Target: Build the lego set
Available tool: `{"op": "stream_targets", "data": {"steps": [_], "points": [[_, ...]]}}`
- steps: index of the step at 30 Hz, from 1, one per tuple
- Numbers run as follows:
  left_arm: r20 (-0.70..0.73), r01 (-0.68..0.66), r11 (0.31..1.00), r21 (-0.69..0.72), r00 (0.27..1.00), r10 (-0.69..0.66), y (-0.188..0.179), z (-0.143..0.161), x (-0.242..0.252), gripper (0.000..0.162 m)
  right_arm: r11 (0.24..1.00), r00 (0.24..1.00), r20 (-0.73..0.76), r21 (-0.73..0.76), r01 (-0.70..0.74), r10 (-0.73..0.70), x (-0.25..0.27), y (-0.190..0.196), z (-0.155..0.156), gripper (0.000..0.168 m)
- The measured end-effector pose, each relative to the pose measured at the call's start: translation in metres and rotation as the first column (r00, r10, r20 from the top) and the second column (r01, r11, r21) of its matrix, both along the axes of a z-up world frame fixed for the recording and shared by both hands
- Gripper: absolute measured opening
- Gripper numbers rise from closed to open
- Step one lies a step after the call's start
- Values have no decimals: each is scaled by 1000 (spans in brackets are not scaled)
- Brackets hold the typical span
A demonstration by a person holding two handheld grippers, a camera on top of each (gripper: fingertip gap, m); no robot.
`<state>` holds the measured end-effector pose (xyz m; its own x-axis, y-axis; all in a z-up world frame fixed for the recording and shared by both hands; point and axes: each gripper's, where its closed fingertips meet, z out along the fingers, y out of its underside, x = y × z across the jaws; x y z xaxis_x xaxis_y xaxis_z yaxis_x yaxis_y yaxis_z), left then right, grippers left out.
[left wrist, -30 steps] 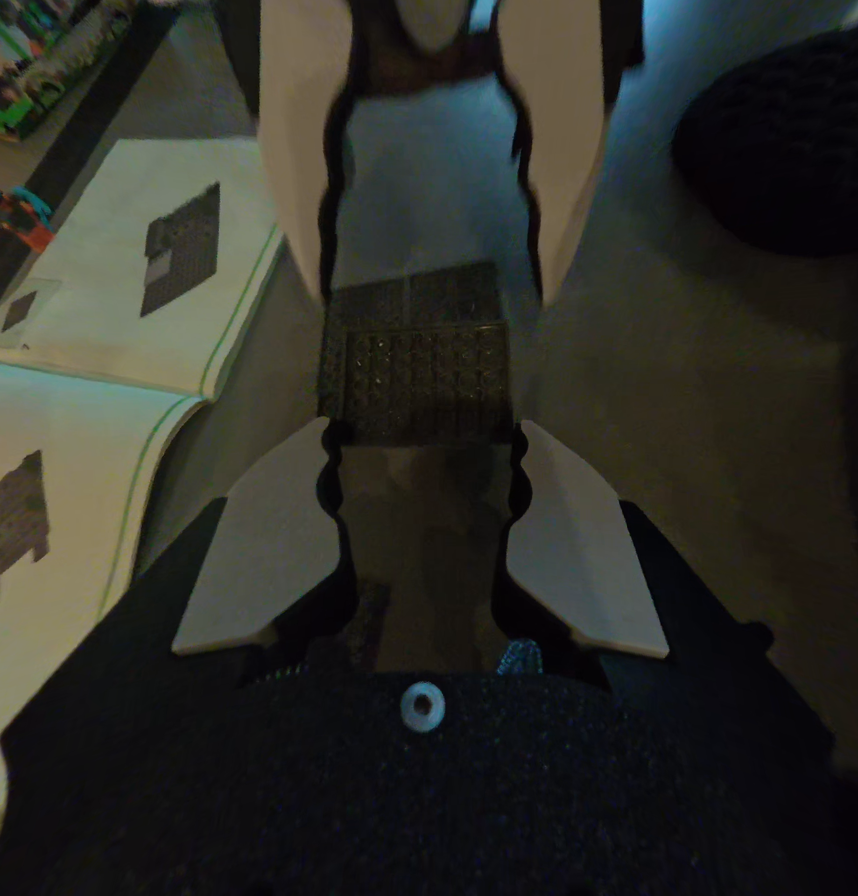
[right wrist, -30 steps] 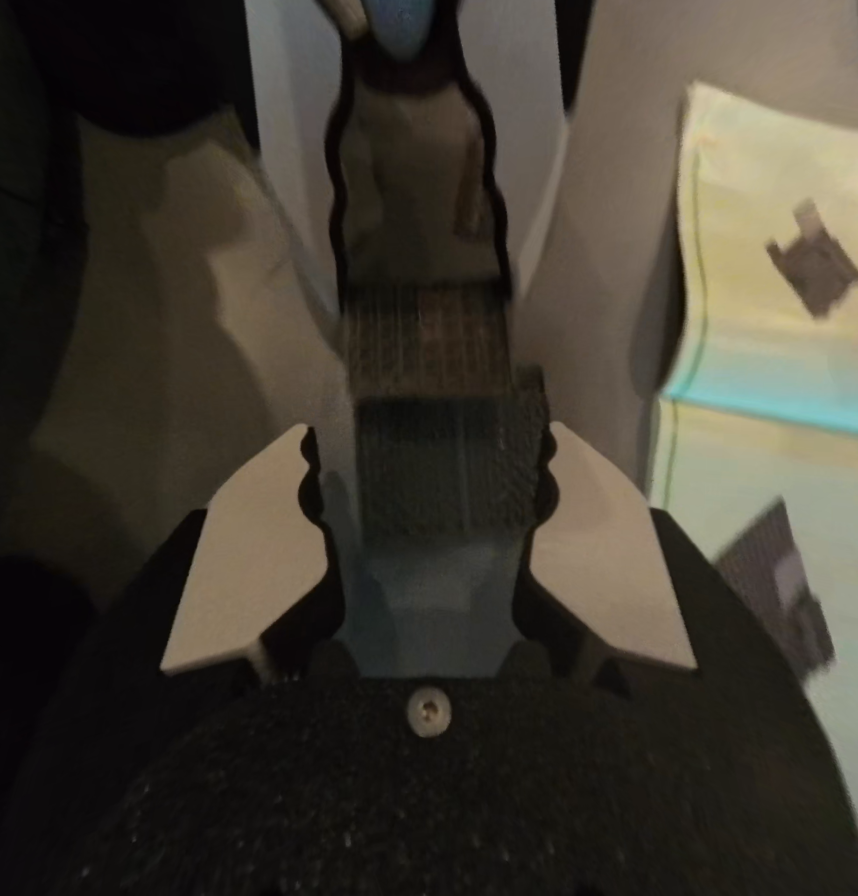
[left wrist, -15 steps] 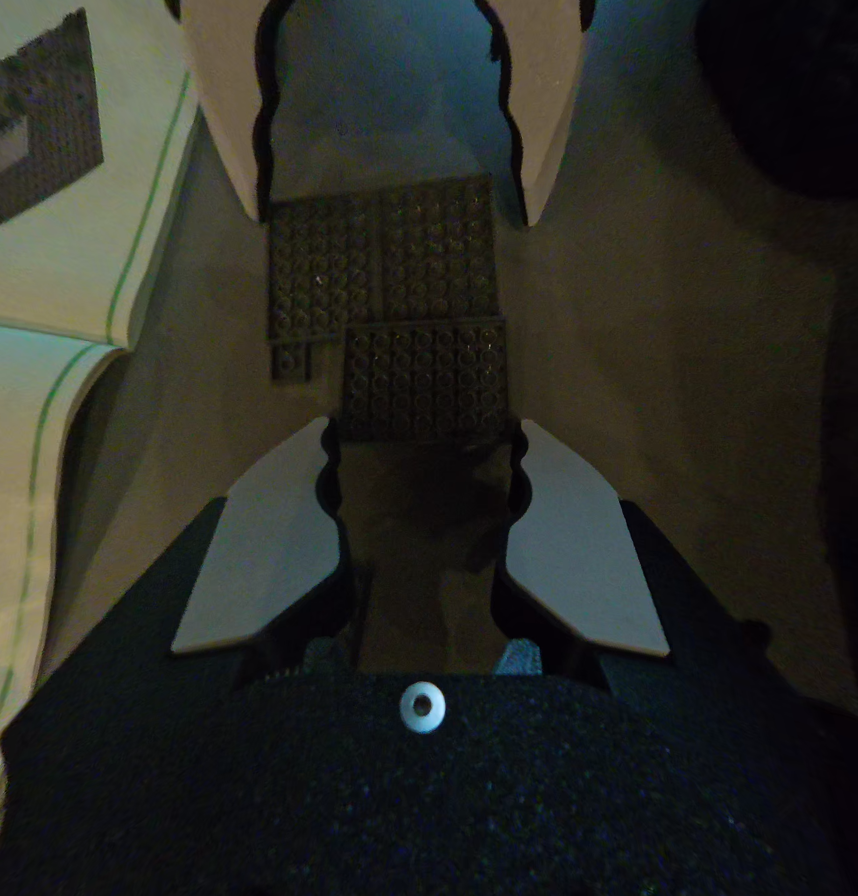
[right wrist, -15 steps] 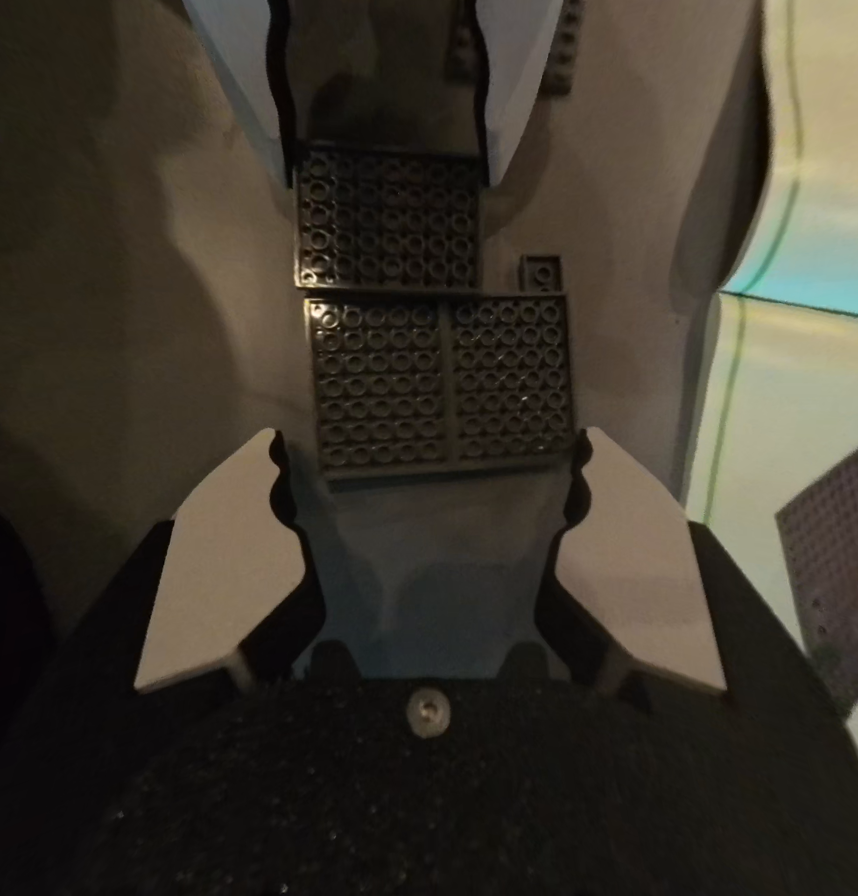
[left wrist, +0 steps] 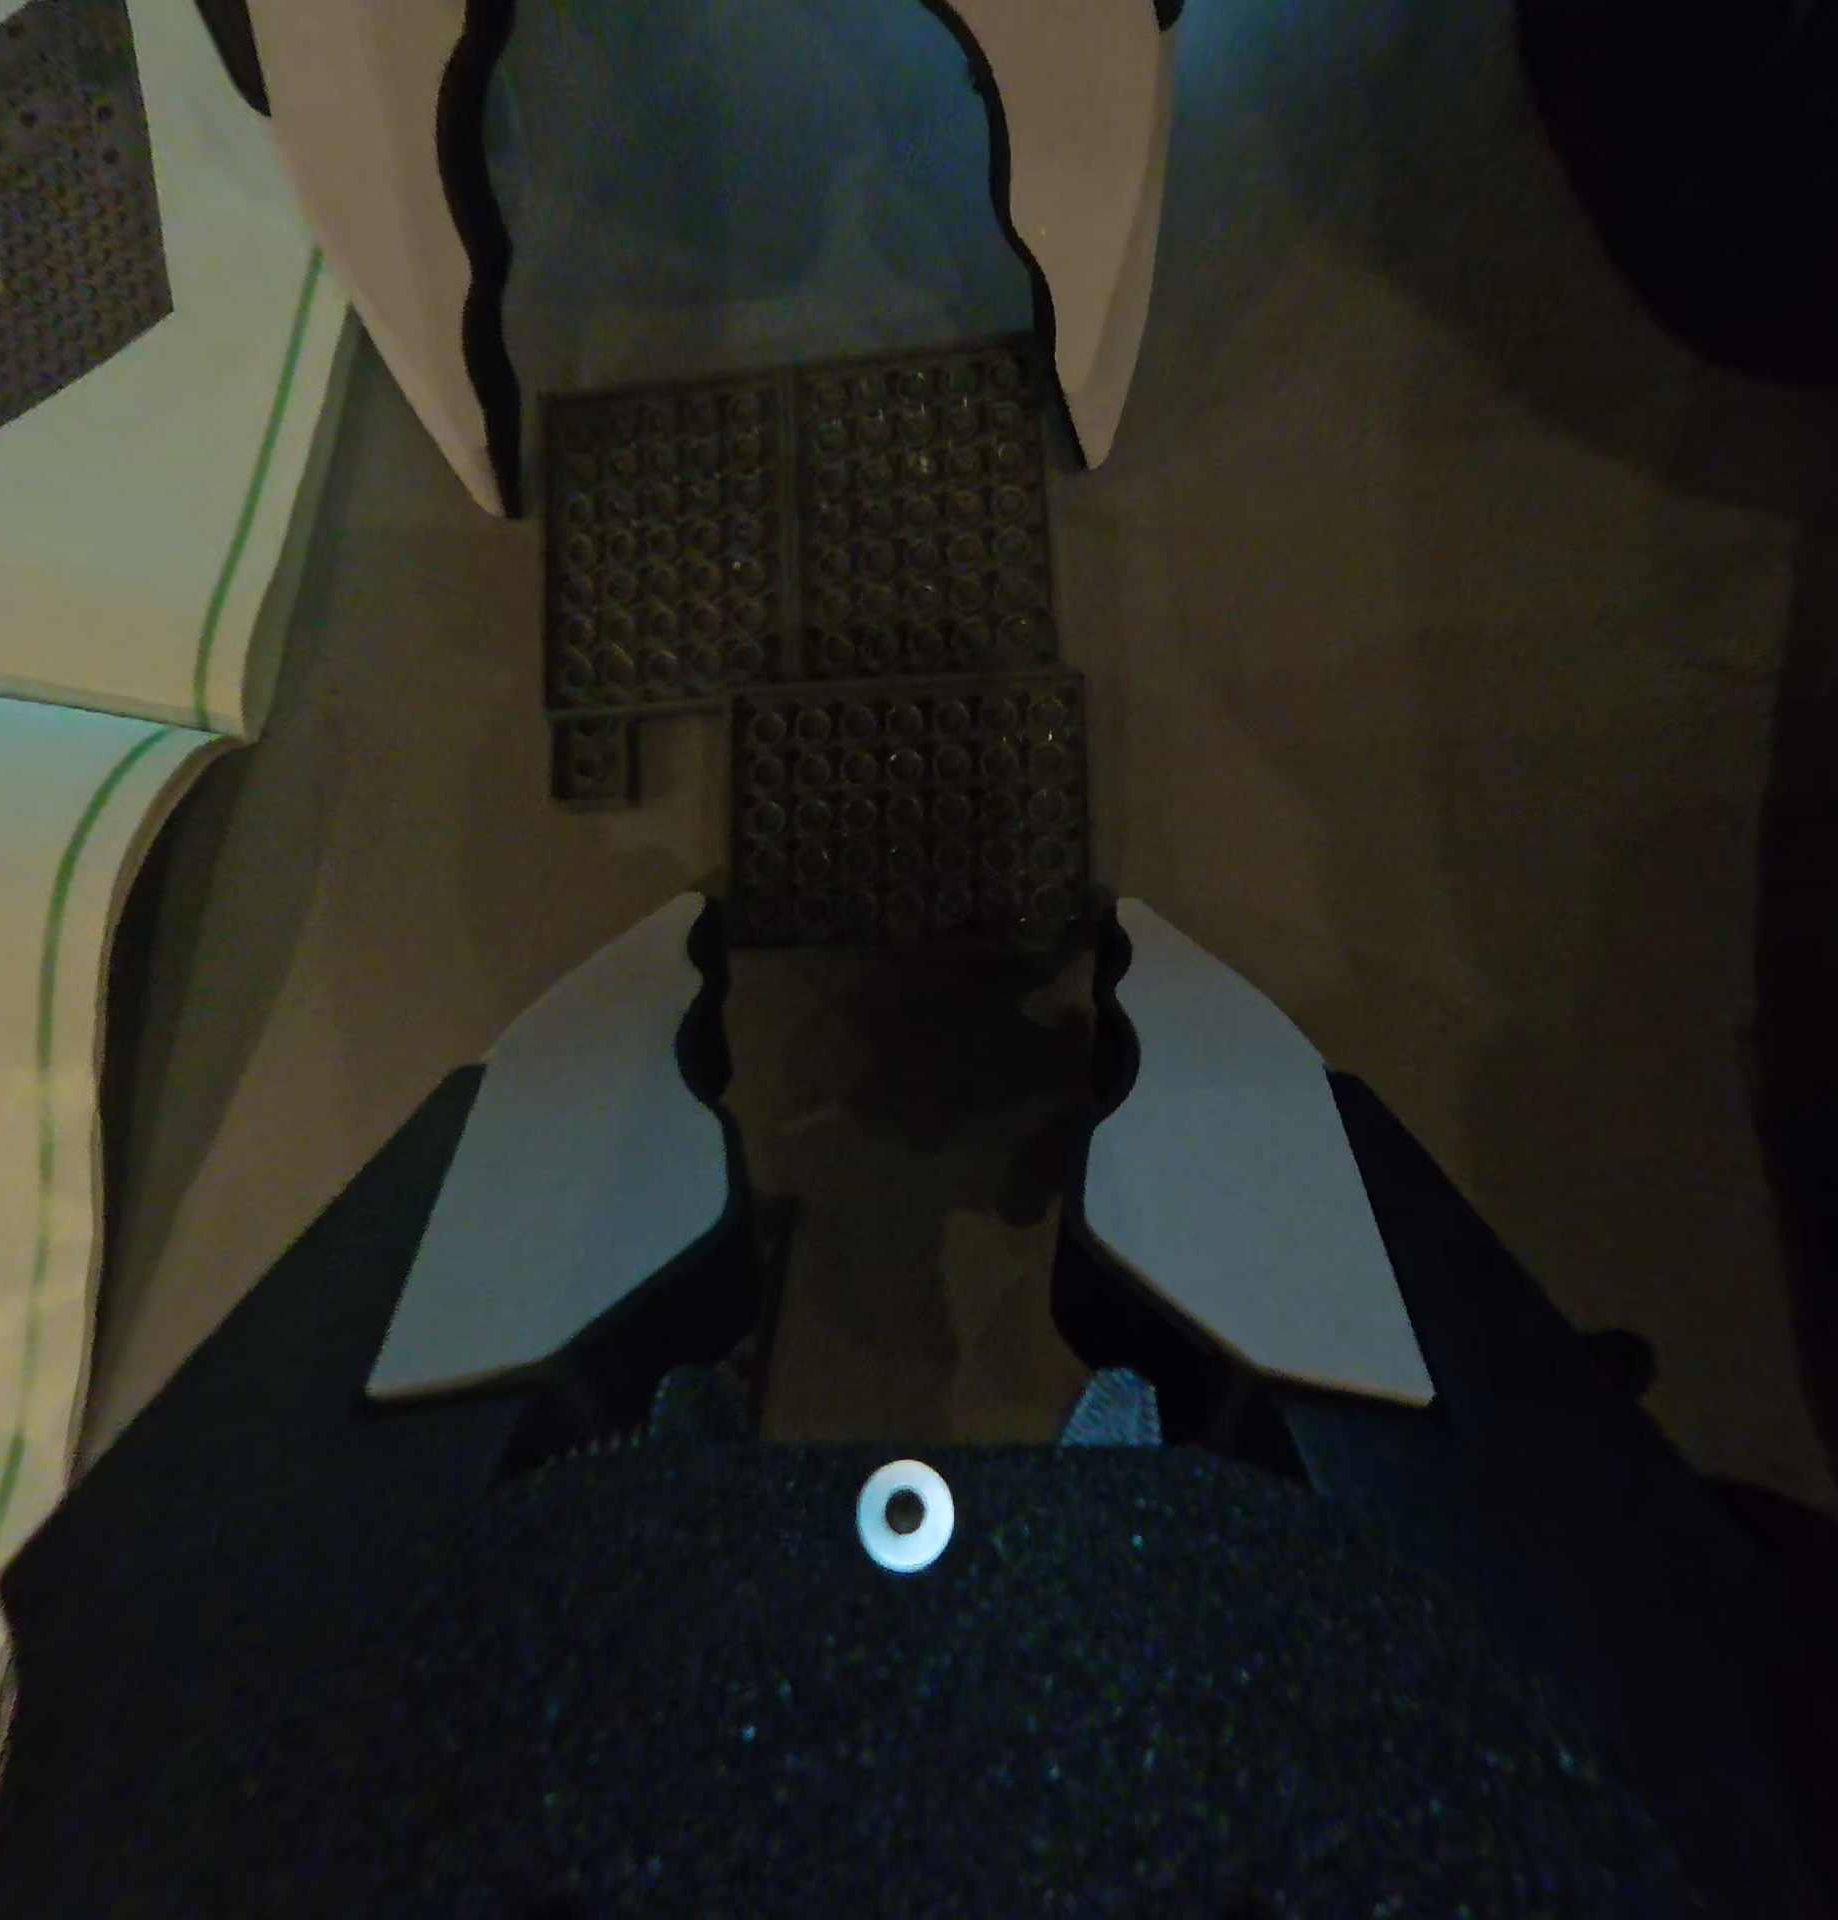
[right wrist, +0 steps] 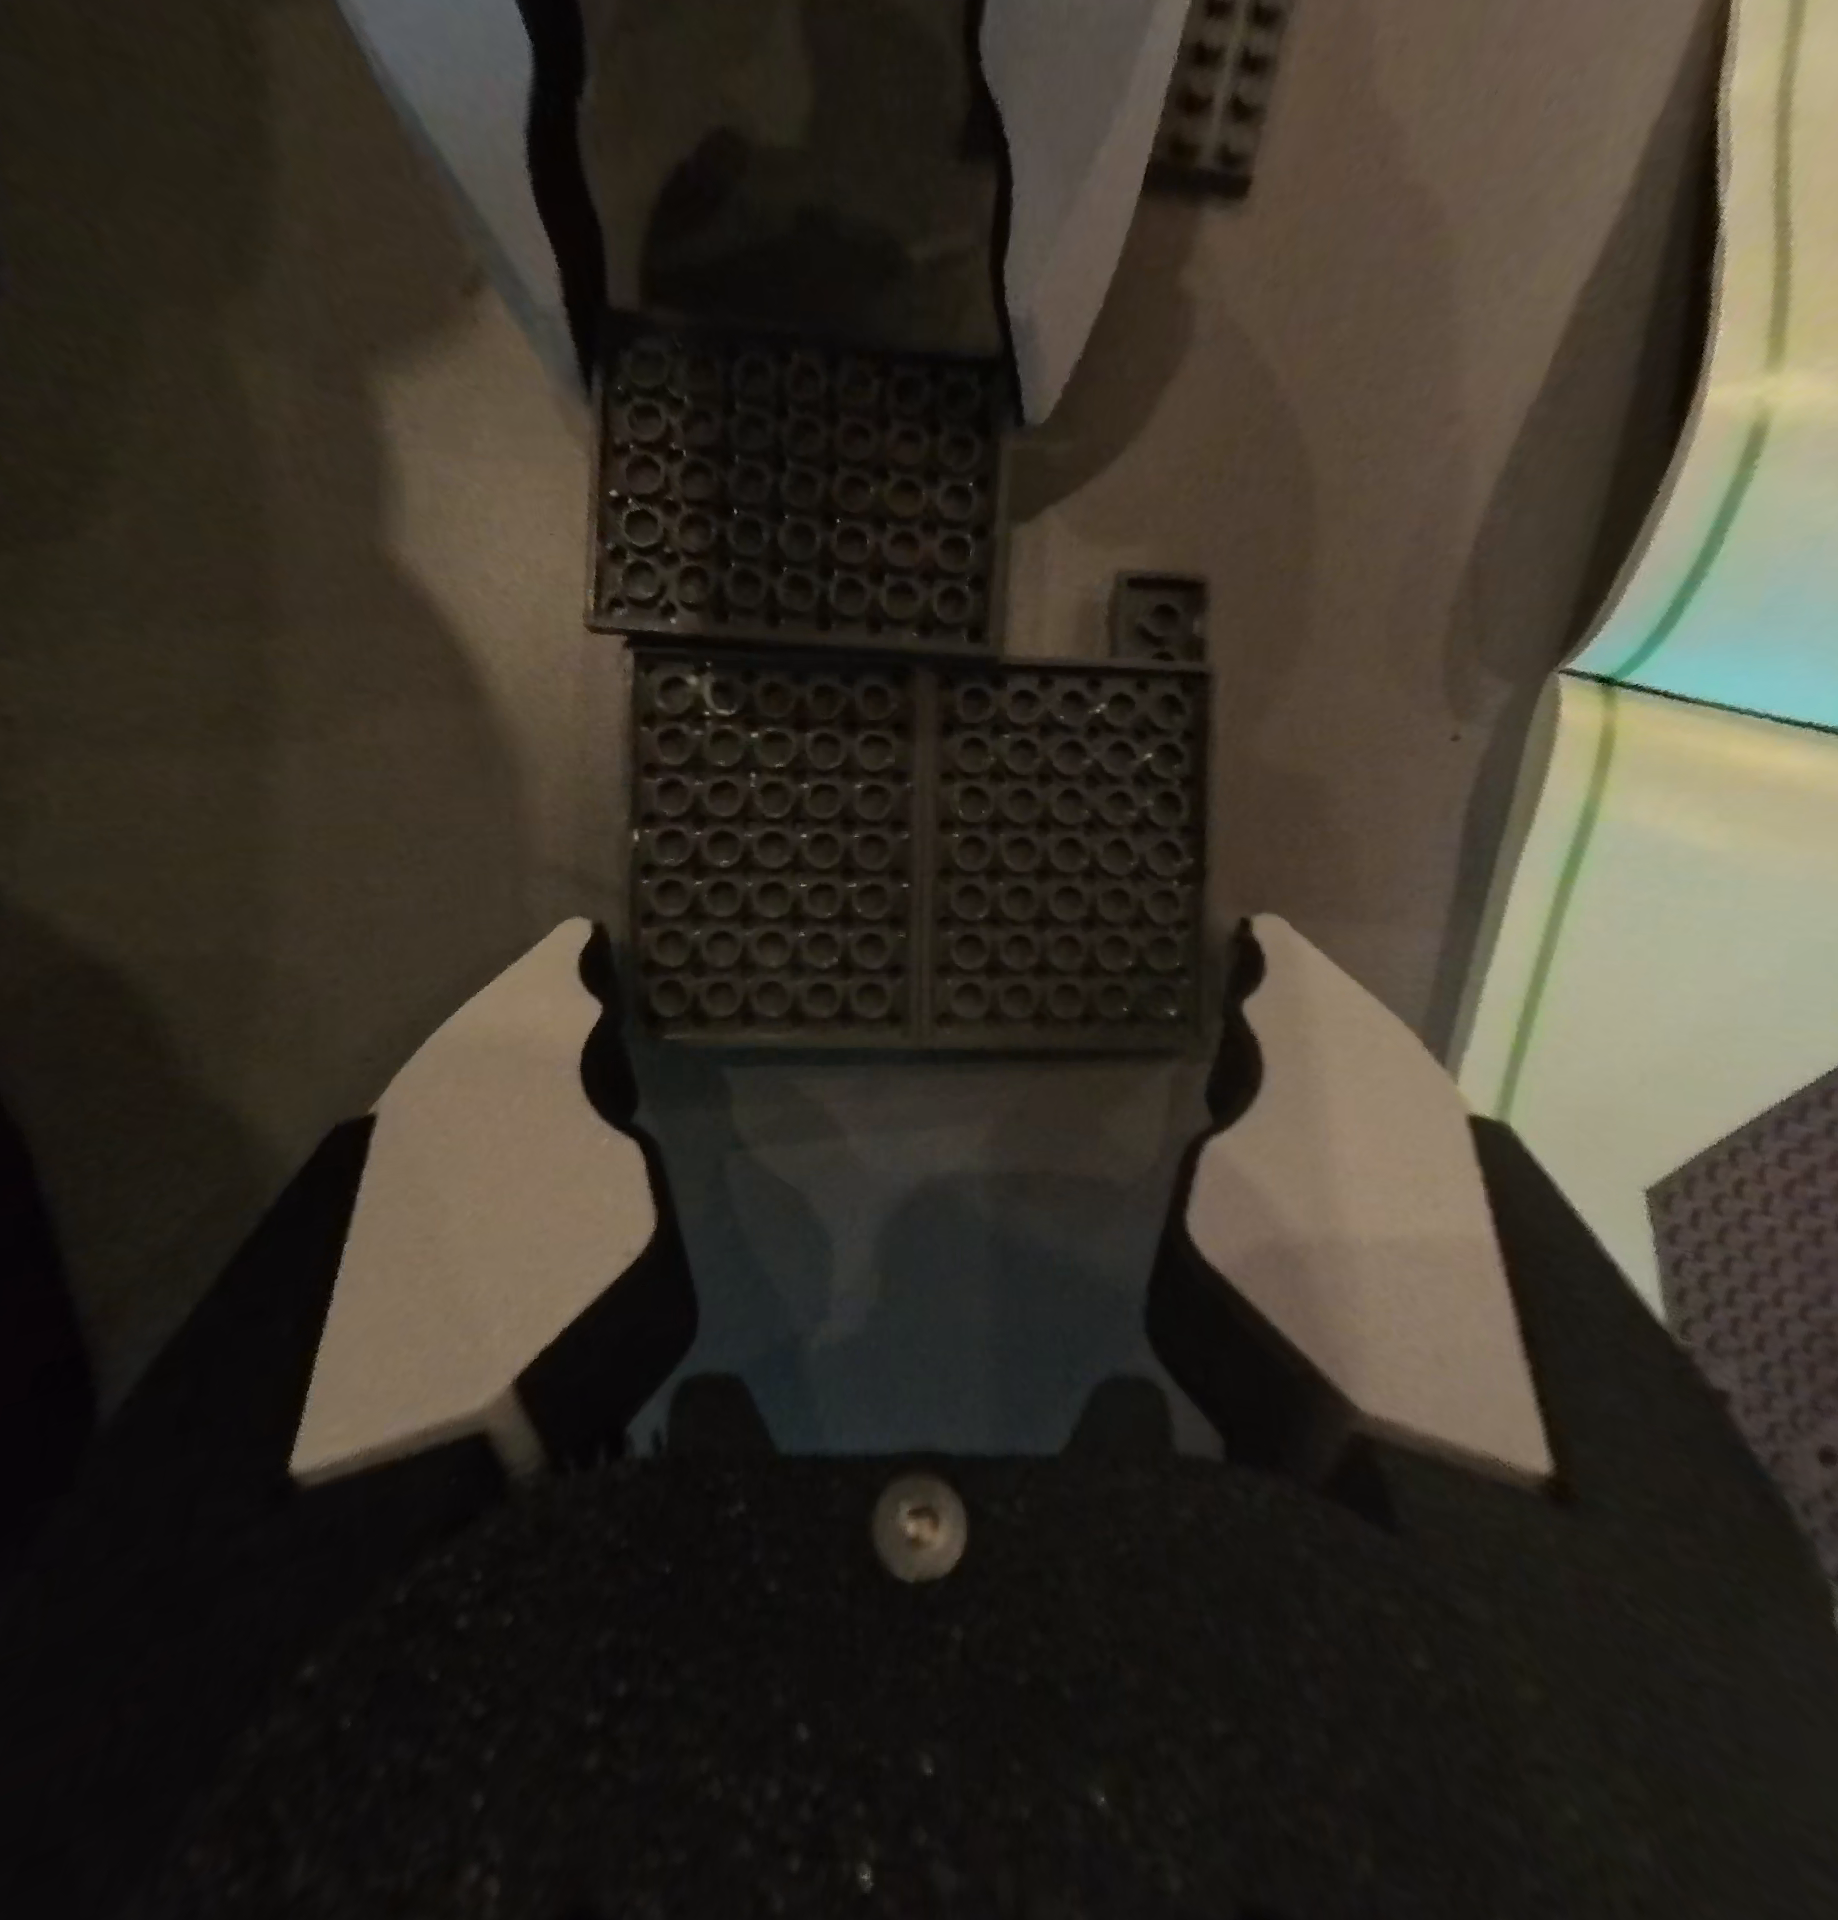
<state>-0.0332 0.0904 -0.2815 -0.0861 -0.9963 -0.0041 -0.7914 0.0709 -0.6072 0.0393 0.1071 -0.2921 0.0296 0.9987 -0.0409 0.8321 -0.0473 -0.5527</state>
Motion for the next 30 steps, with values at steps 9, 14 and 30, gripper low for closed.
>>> {"op": "stream_targets", "data": {"steps": [9,14,30], "points": [[-29,-1,1000,0,1000,1,3,-4,-2,68,1000,999,-45,-3,31,-31,0,-3,1,105],[-49,26,1000,7,998,-25,3,-3,-2,68,999,999,-38,-2,35,-35,-1,-7,1,105],[-48,33,999,16,998,-32,3,-1,0,68,998,997,-44,-4,60,-60,0,-8,1,105]]}}
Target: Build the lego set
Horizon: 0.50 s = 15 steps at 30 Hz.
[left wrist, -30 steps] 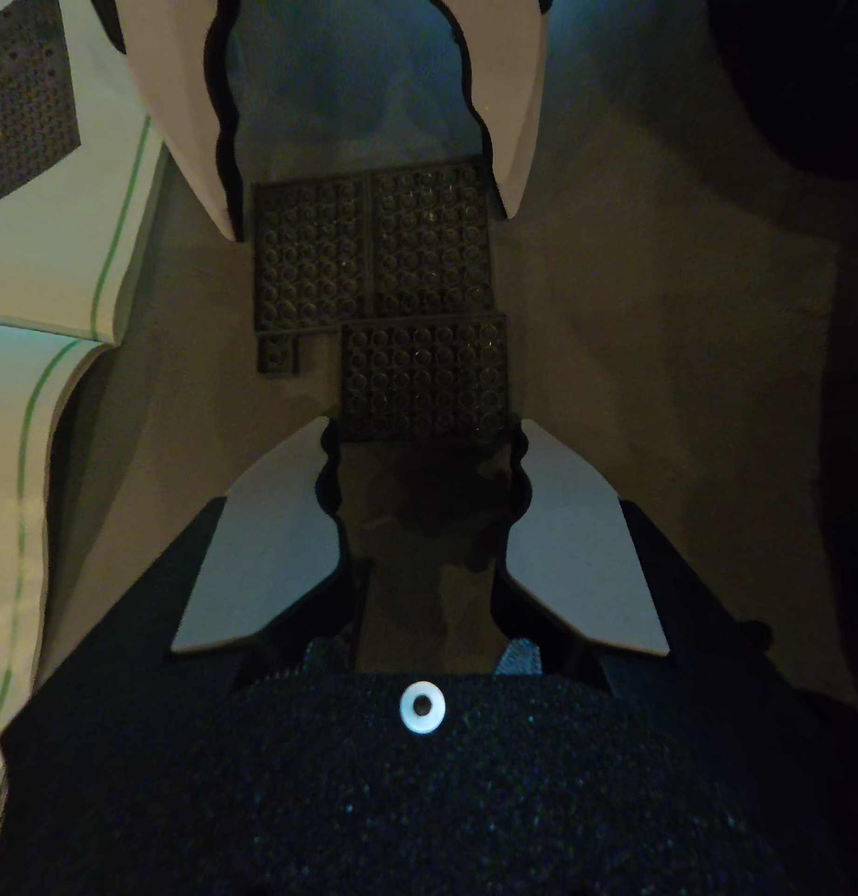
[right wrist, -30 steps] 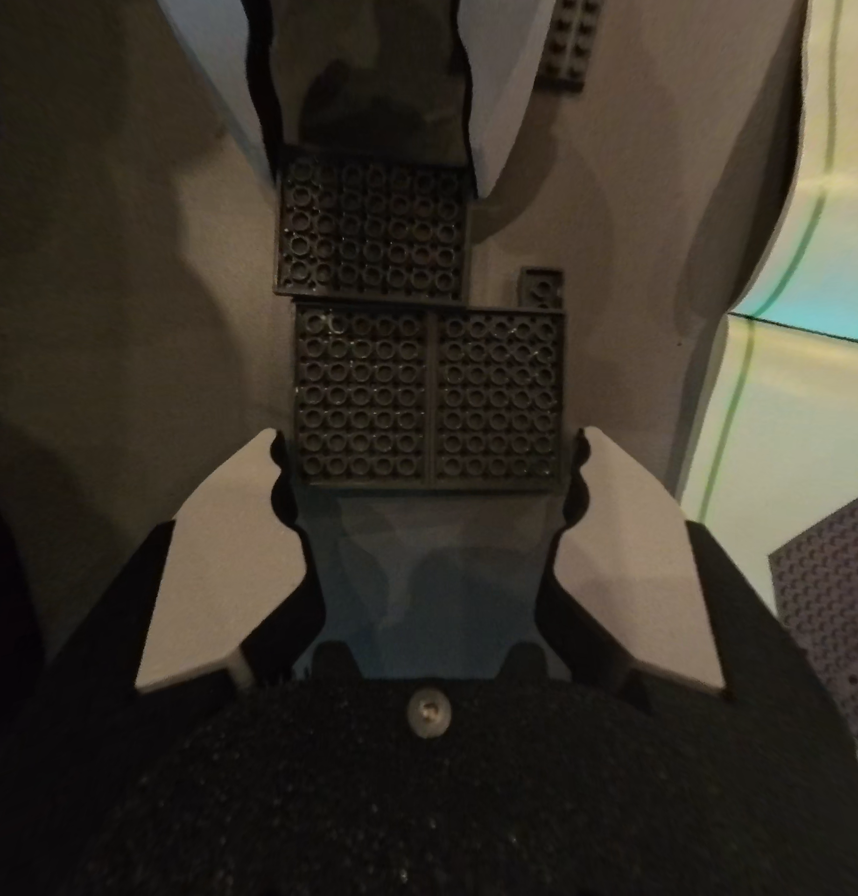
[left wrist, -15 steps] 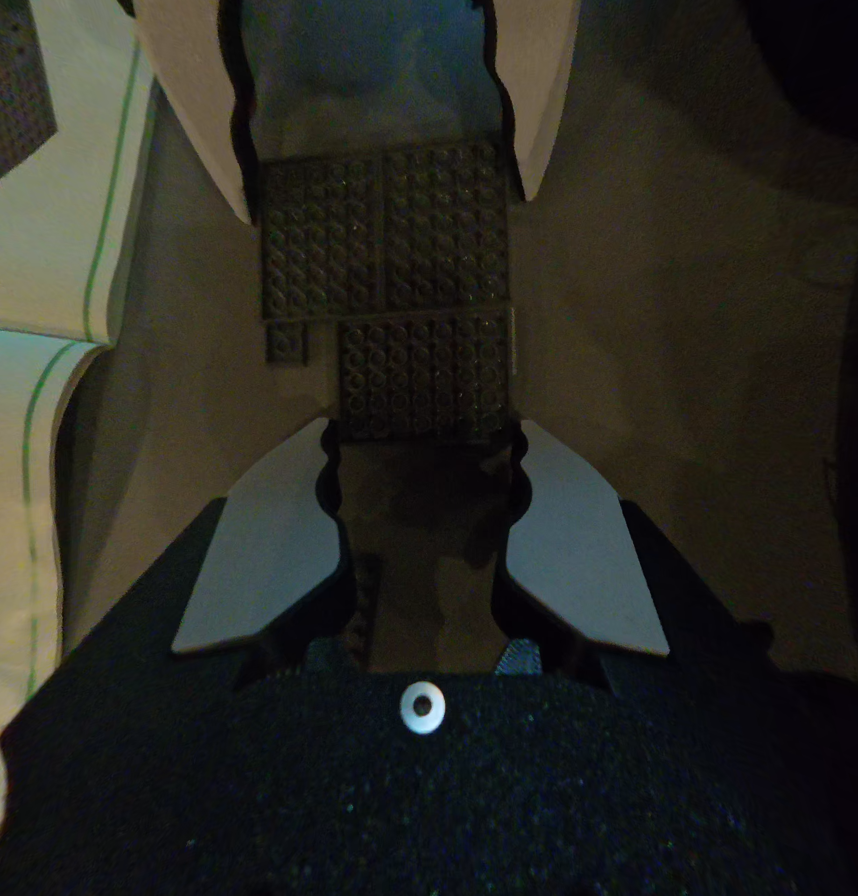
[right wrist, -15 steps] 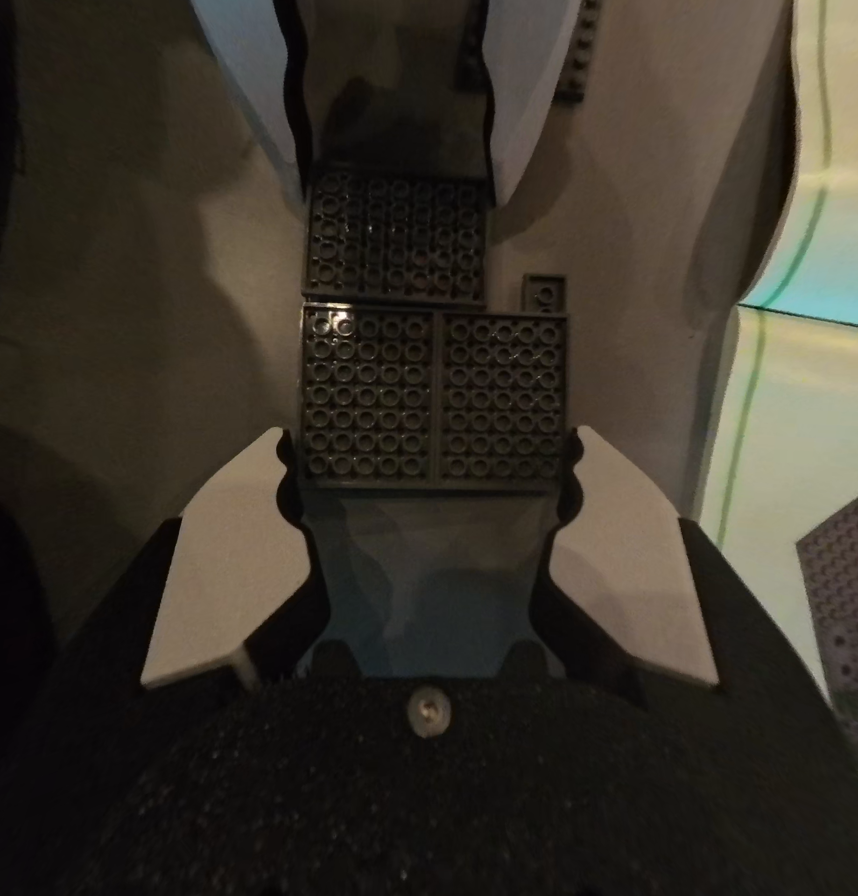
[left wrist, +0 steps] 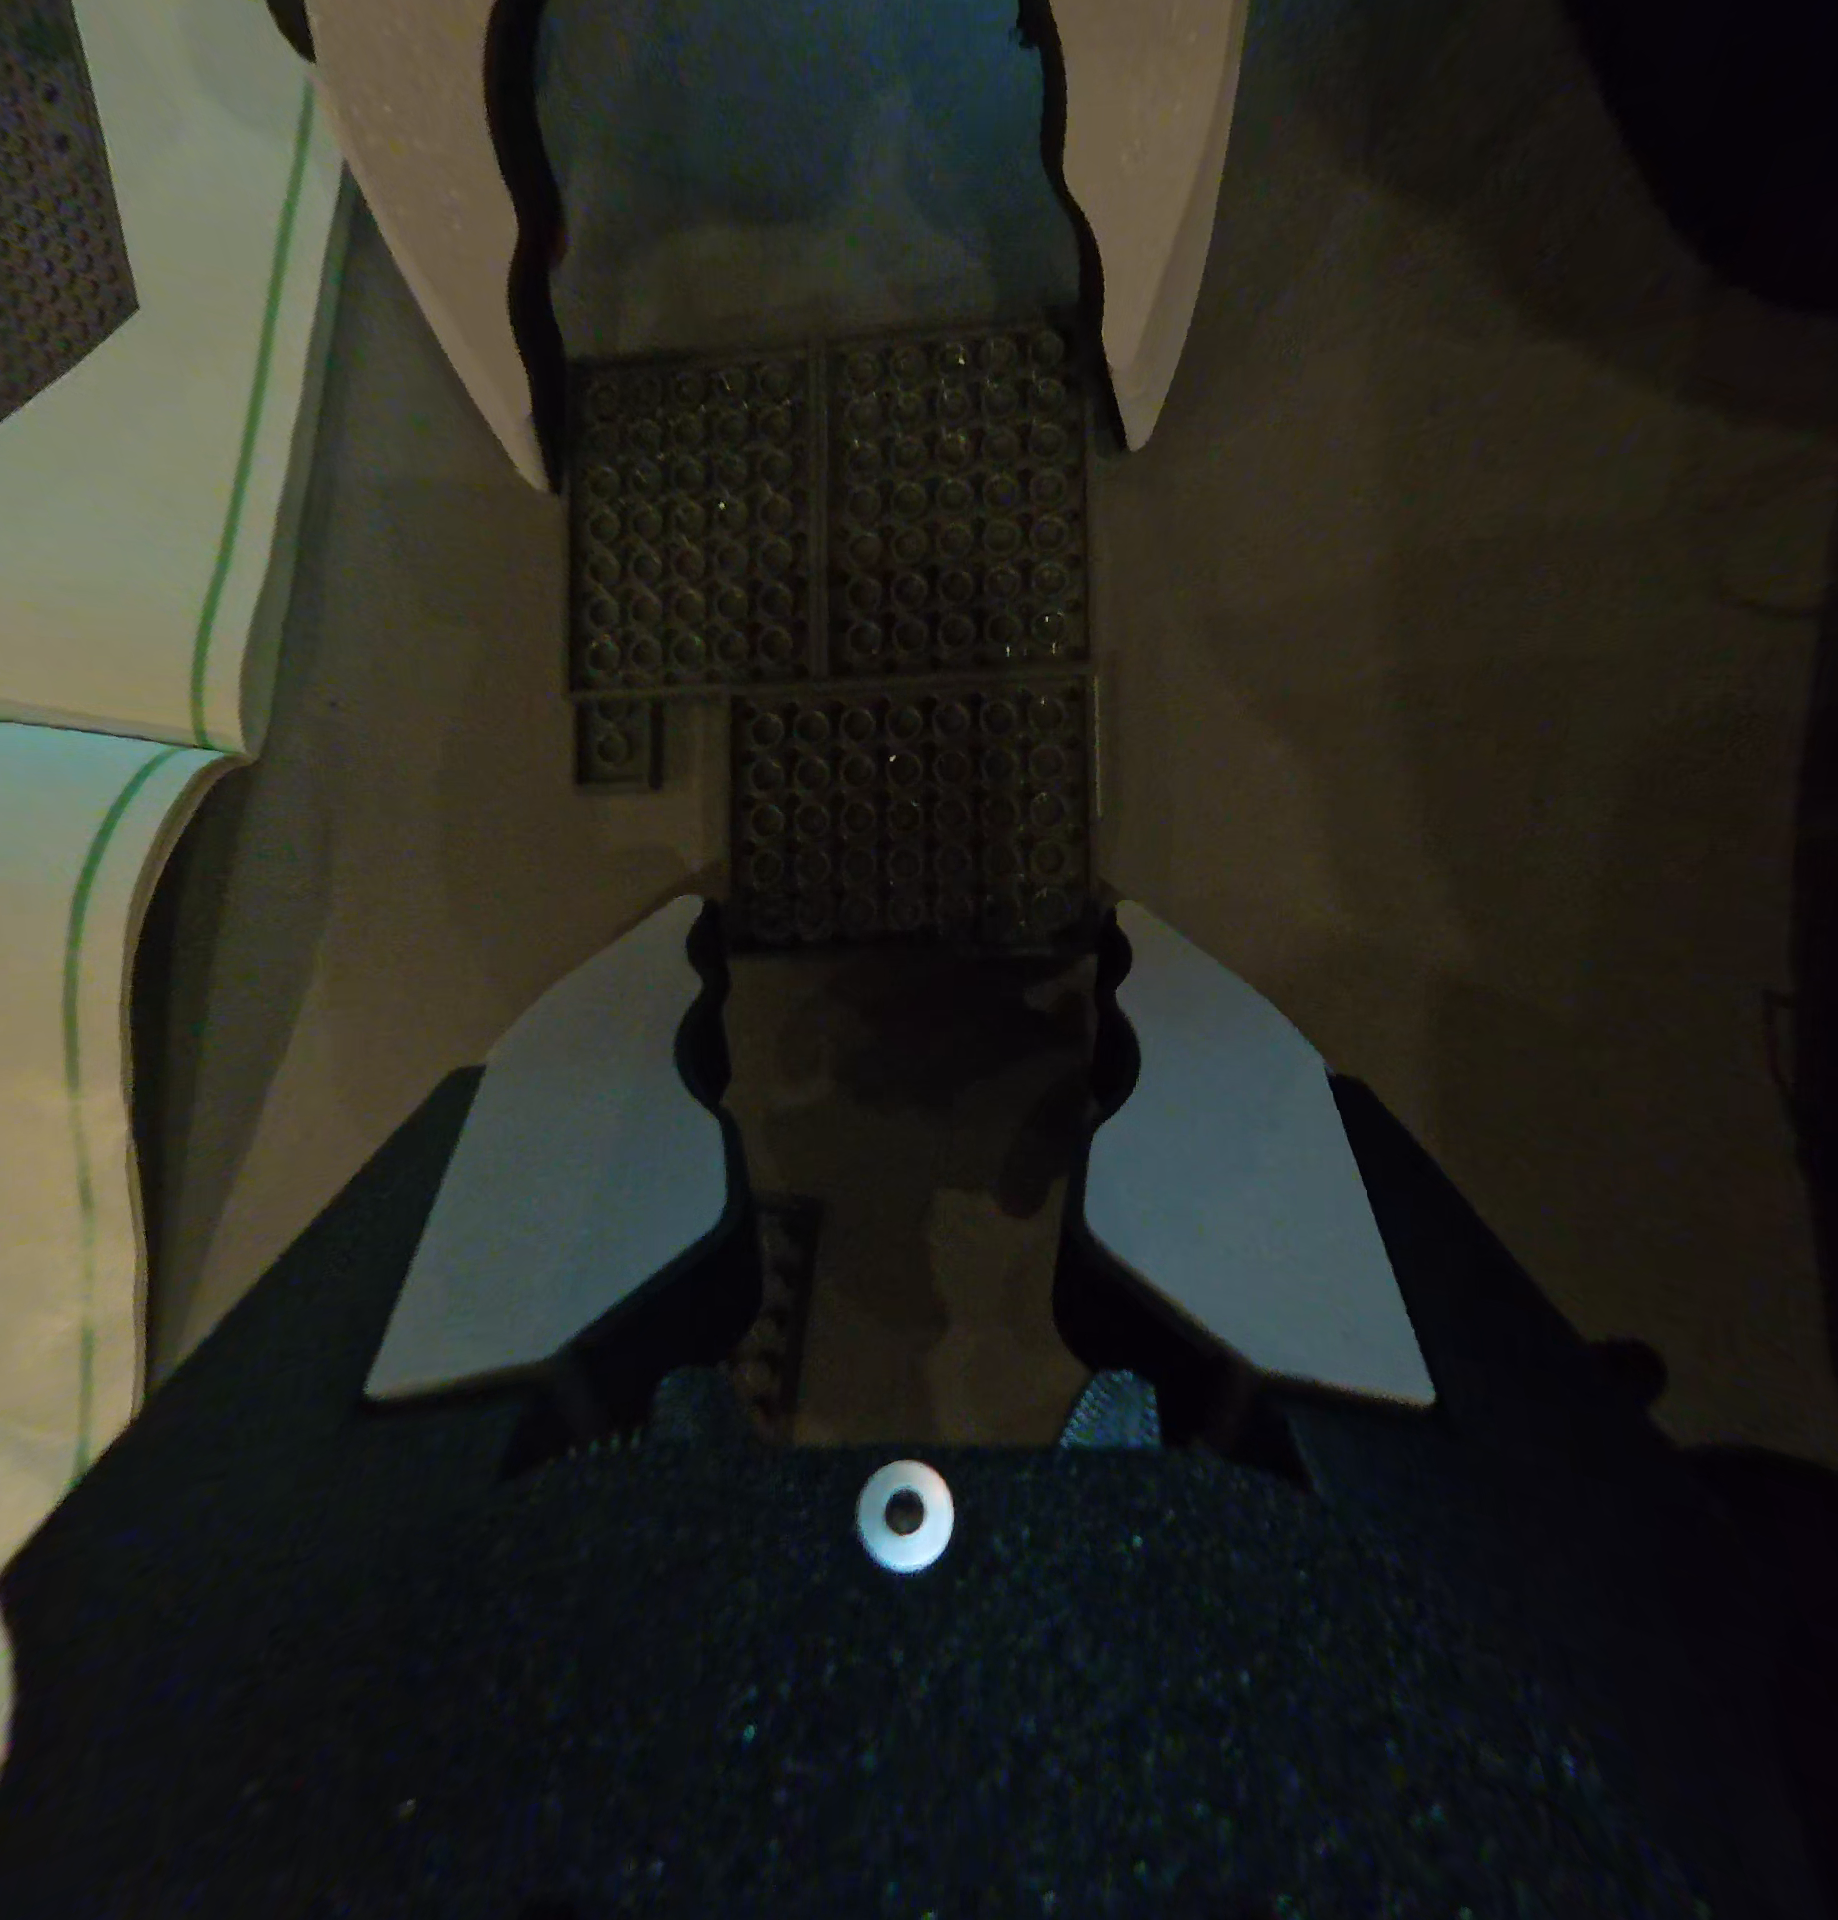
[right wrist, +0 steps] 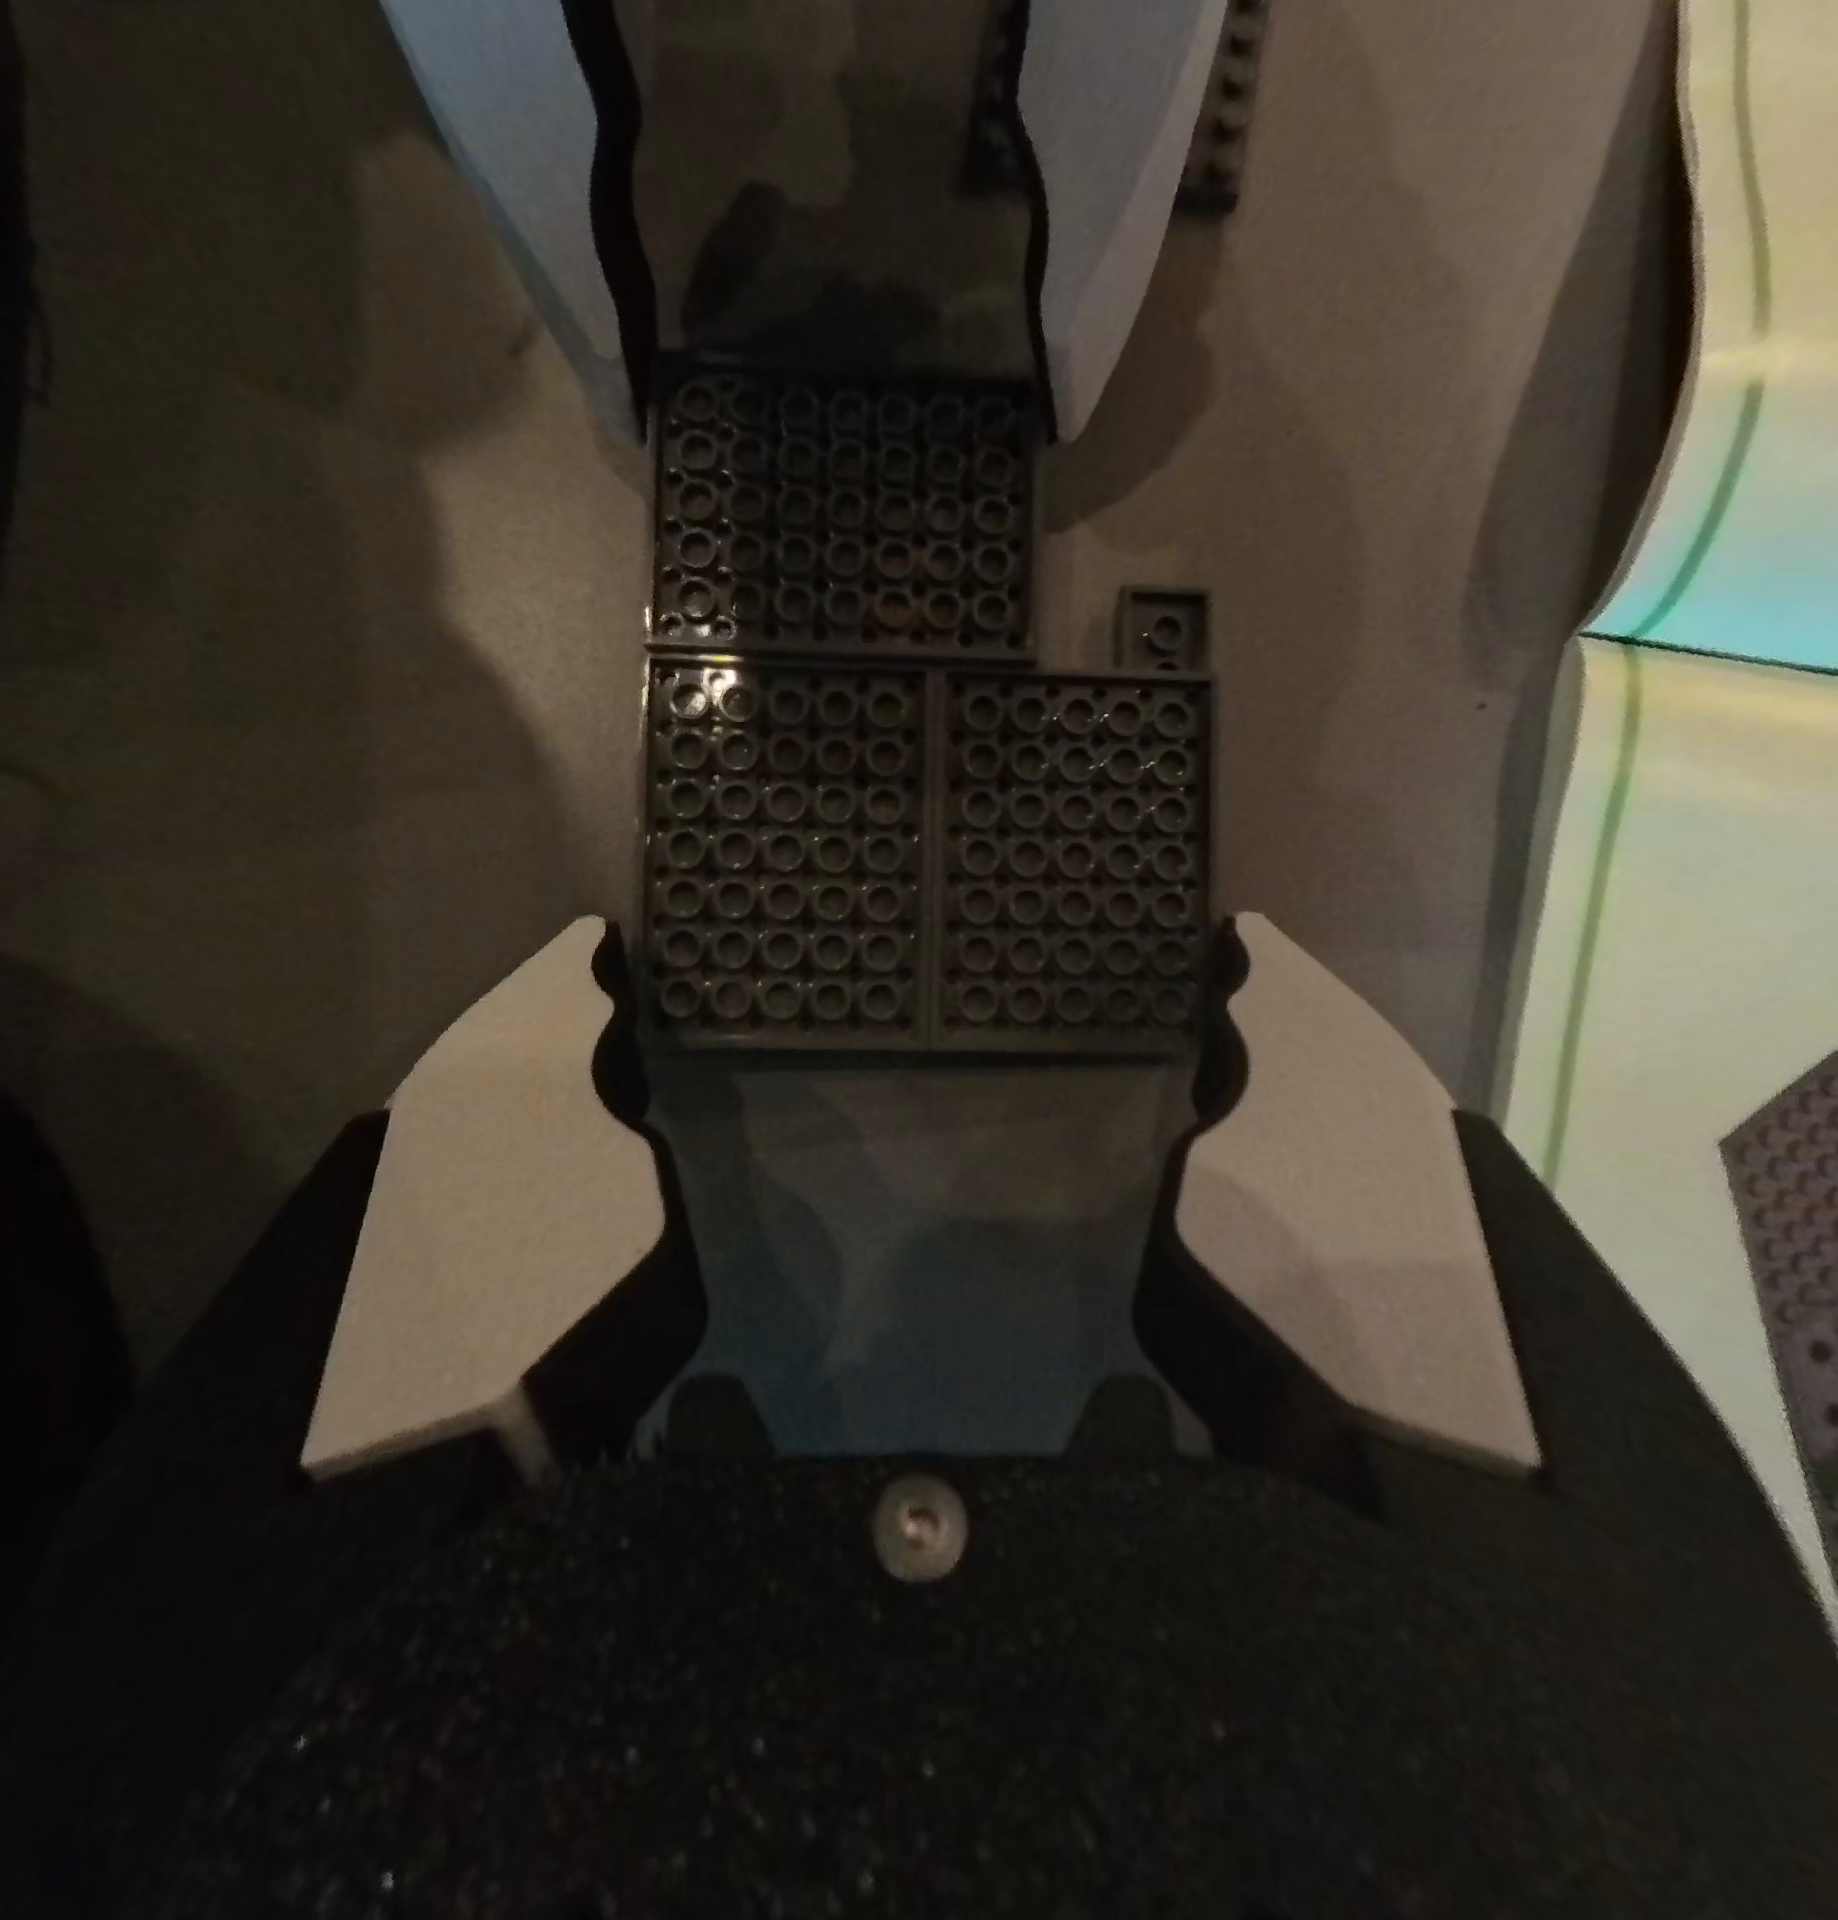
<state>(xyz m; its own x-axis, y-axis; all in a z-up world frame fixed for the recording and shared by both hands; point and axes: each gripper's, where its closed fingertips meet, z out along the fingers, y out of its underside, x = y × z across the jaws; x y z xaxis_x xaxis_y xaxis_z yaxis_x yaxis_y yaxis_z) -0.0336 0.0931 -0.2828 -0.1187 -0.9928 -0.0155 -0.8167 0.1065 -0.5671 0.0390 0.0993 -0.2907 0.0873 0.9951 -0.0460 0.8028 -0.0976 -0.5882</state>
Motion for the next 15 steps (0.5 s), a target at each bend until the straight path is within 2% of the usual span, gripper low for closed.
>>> {"op": "stream_targets", "data": {"steps": [15], "points": [[-2,16,1000,16,1000,-16,-3,-3,1,69,1000,1000,0,2,7,-7,0,-1,0,105]]}}
